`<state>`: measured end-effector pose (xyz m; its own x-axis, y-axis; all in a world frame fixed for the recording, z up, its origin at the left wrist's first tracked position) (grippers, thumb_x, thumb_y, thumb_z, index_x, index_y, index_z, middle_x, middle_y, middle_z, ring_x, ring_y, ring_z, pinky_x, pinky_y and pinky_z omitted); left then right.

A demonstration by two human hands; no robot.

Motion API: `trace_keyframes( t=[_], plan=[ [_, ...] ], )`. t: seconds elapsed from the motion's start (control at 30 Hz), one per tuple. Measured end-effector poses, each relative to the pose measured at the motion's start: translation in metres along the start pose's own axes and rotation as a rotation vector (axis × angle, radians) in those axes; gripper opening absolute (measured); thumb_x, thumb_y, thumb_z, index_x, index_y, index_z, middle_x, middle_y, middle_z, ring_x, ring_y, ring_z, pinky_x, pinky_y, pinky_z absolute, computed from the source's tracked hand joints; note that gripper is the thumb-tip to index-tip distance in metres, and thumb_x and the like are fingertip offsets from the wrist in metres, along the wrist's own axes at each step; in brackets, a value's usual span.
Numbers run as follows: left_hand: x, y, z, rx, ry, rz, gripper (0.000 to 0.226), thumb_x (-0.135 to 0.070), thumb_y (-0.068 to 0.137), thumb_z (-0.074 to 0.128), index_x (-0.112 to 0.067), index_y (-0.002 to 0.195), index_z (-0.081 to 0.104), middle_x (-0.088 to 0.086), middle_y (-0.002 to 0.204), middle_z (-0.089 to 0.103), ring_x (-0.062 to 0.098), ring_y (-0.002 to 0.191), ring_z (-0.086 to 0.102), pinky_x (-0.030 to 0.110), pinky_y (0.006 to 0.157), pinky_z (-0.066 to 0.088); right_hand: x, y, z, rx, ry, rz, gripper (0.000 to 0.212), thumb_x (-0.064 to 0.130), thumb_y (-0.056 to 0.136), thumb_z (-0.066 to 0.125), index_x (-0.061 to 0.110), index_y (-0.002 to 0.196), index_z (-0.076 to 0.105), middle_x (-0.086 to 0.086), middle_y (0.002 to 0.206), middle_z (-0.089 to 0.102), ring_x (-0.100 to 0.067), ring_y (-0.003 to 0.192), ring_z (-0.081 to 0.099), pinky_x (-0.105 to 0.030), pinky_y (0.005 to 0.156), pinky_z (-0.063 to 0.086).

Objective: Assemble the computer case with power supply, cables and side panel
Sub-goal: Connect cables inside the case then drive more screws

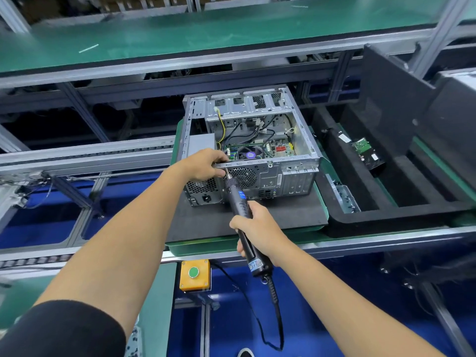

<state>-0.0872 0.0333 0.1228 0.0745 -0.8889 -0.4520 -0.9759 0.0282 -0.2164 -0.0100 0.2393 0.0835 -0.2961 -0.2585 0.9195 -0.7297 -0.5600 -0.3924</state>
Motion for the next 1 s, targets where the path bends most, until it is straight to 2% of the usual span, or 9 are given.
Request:
trace_keyframes(
  t=[0.17, 0.33, 0.4, 0.53, 0.63, 0.73, 0.8, 0.9, 1.0],
  plan=[
    [-0.001, -0.002, 0.006, -0.108, -0.010, -0.024, 0.023, -0.012, 0.089, 0.064, -0.012, 0.112, 0.064, 0.006, 0.096, 0.061, 0.026, 0.088, 0.055, 0.036, 0.085, 0.047, 0.007, 0.004, -0.003, 0.006, 0.013, -0.037, 0.029, 0.016, 0.080, 0.061, 0.009, 0.105, 0.047, -0.009, 0.074, 0.053, -0.023, 0.046, 0.057, -0.037, 0.049, 0.053],
    [-0.022, -0.004, 0.009, -0.137, 0.026, 0.004, 0.015, -0.010, 0.080, 0.055, -0.010, 0.094, 0.060, 0.014, 0.092, 0.064, 0.033, 0.089, 0.057, 0.035, 0.079, 0.045, 0.021, 0.018, -0.015, -0.038, 0.064, -0.085, 0.022, 0.013, 0.081, 0.063, 0.013, 0.093, 0.045, -0.012, 0.073, 0.052, -0.025, 0.045, 0.056, -0.033, 0.045, 0.049],
    [-0.039, 0.000, 0.015, -0.196, 0.033, 0.033, 0.019, -0.008, 0.078, 0.052, -0.005, 0.095, 0.060, 0.017, 0.092, 0.066, 0.033, 0.088, 0.058, 0.032, 0.074, 0.041, 0.027, 0.022, -0.023, -0.065, 0.094, -0.107, 0.023, 0.016, 0.077, 0.063, 0.014, 0.092, 0.046, -0.012, 0.075, 0.053, -0.025, 0.044, 0.055, -0.032, 0.044, 0.048],
    [-0.060, 0.013, 0.031, -0.285, -0.047, 0.070, 0.010, -0.014, 0.083, 0.063, -0.014, 0.094, 0.064, 0.006, 0.093, 0.068, 0.025, 0.087, 0.061, 0.032, 0.074, 0.047, 0.036, 0.029, -0.045, -0.113, 0.151, -0.133, 0.016, 0.010, 0.084, 0.062, 0.014, 0.091, 0.048, -0.012, 0.073, 0.052, -0.025, 0.043, 0.054, -0.031, 0.044, 0.047],
    [-0.059, 0.024, 0.037, -0.354, -0.009, 0.083, 0.026, -0.029, 0.084, 0.070, -0.010, 0.102, 0.071, 0.006, 0.097, 0.072, 0.025, 0.090, 0.063, 0.029, 0.071, 0.043, 0.039, 0.032, -0.066, -0.145, 0.176, -0.134, 0.014, 0.007, 0.088, 0.061, 0.014, 0.092, 0.049, -0.010, 0.071, 0.052, -0.025, 0.042, 0.053, -0.031, 0.042, 0.046],
    [-0.056, 0.031, 0.031, -0.295, -0.001, 0.097, 0.041, -0.038, 0.080, 0.075, -0.011, 0.111, 0.072, 0.007, 0.106, 0.072, 0.024, 0.099, 0.062, 0.030, 0.081, 0.046, 0.042, 0.033, -0.083, -0.180, 0.199, -0.132, 0.016, 0.008, 0.088, 0.062, 0.013, 0.099, 0.051, -0.008, 0.070, 0.053, -0.025, 0.044, 0.053, -0.031, 0.042, 0.046],
    [-0.056, 0.035, 0.026, -0.249, 0.002, 0.123, 0.033, -0.038, 0.081, 0.074, -0.014, 0.103, 0.073, 0.003, 0.097, 0.073, 0.020, 0.092, 0.063, 0.032, 0.080, 0.048, 0.043, 0.036, -0.092, -0.196, 0.215, -0.128, 0.017, 0.009, 0.087, 0.062, 0.013, 0.099, 0.051, -0.009, 0.071, 0.053, -0.025, 0.044, 0.054, -0.031, 0.043, 0.047],
    [-0.073, 0.042, 0.022, -0.284, -0.217, 0.155, 0.017, -0.033, 0.089, 0.063, -0.020, 0.097, 0.070, -0.010, 0.090, 0.067, 0.002, 0.081, 0.059, 0.022, 0.071, 0.043, 0.045, 0.039, -0.108, -0.204, 0.221, -0.143, 0.014, 0.009, 0.086, 0.062, 0.013, 0.093, 0.052, -0.011, 0.073, 0.053, -0.025, 0.045, 0.054, -0.031, 0.043, 0.047],
    [-0.111, 0.060, 0.025, -0.381, -0.251, 0.207, 0.012, -0.024, 0.093, 0.056, -0.018, 0.097, 0.066, -0.007, 0.088, 0.064, 0.010, 0.079, 0.056, 0.021, 0.067, 0.039, 0.050, 0.043, -0.134, -0.217, 0.231, -0.166, 0.013, 0.010, 0.083, 0.064, 0.013, 0.089, 0.053, -0.007, 0.067, 0.056, -0.026, 0.045, 0.055, -0.032, 0.043, 0.047]
  ],
)
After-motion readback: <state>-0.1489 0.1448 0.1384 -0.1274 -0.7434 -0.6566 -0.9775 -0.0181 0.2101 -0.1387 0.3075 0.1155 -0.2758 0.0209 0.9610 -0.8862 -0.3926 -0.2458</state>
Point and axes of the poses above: each hand's wrist, its own y-axis towards the middle knuckle, its own z-axis out of the palm, x = y × z, the point moved 2 cm from there along y, towards the middle knuckle
